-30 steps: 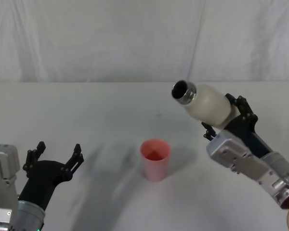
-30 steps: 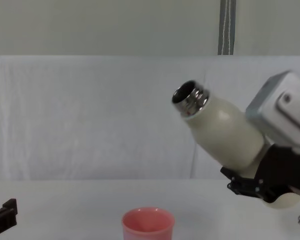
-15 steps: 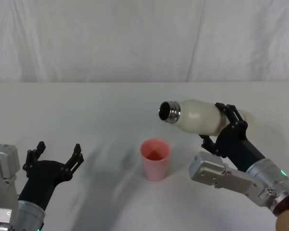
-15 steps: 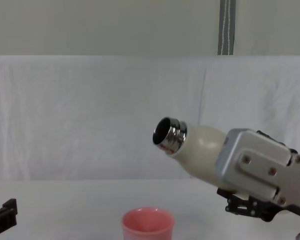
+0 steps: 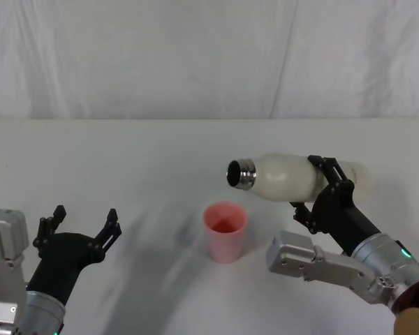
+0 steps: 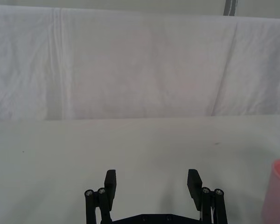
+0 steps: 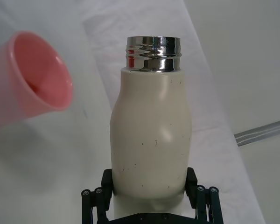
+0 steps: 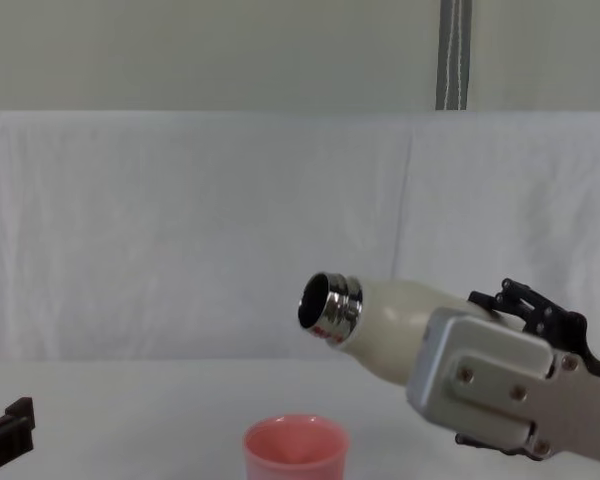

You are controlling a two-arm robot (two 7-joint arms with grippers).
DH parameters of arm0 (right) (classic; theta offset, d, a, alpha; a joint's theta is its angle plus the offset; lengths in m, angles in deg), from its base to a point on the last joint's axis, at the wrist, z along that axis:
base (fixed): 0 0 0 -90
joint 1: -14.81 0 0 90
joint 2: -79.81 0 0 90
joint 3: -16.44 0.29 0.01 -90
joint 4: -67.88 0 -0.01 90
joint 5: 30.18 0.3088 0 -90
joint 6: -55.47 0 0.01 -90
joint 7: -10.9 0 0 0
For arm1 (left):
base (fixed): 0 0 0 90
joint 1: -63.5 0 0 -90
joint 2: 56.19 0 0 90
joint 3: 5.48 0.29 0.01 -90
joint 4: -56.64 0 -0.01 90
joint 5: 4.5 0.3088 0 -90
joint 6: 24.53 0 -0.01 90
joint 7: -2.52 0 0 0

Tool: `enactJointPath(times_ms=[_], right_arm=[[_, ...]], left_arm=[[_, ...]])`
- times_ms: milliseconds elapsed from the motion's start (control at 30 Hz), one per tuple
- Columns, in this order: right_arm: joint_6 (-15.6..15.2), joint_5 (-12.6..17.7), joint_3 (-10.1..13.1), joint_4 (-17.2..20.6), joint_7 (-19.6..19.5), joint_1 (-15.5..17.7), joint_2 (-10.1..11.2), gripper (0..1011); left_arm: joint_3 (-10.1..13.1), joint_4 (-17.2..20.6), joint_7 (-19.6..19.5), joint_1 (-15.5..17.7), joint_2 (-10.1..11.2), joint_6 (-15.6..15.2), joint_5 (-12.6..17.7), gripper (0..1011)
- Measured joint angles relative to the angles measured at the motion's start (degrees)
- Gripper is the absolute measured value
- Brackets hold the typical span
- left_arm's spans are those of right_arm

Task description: Grasp the thermos with one hand and pour water into the cup lid.

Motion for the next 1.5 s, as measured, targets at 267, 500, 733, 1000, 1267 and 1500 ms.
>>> enactJointPath(times_ms=[267, 500, 733, 1000, 1267, 1500], right_arm=[[-1.4, -2.3, -0.8, -0.6, 0.2, -0.4, 0.6, 950], [-2.1, -4.0, -1.4, -0.7, 0.3, -0.6, 1.2, 950], [-2.2, -5.9, -2.3, -0.7, 0.2, -1.1, 1.9, 950], [-2.7, -7.1, -3.1, -0.8, 0.3, -1.5, 2.2, 950], [-3.0, -8.0, -3.6, -0.7, 0.7, -2.0, 2.6, 950], [-3.3, -8.6, -3.7, -0.5, 0.7, -2.0, 3.1, 950]], left_arm=[[0.0, 0.0, 0.0, 0.0, 0.0, 0.0, 0.0, 1001], [0.0, 0.0, 0.0, 0.0, 0.0, 0.0, 0.0, 1001], [0.0, 0.0, 0.0, 0.0, 0.0, 0.0, 0.0, 1001], [0.0, 0.0, 0.0, 0.0, 0.0, 0.0, 0.0, 1001], [0.0, 0.0, 0.0, 0.0, 0.0, 0.0, 0.0, 1001], [0.0, 0.0, 0.0, 0.0, 0.0, 0.0, 0.0, 1001]])
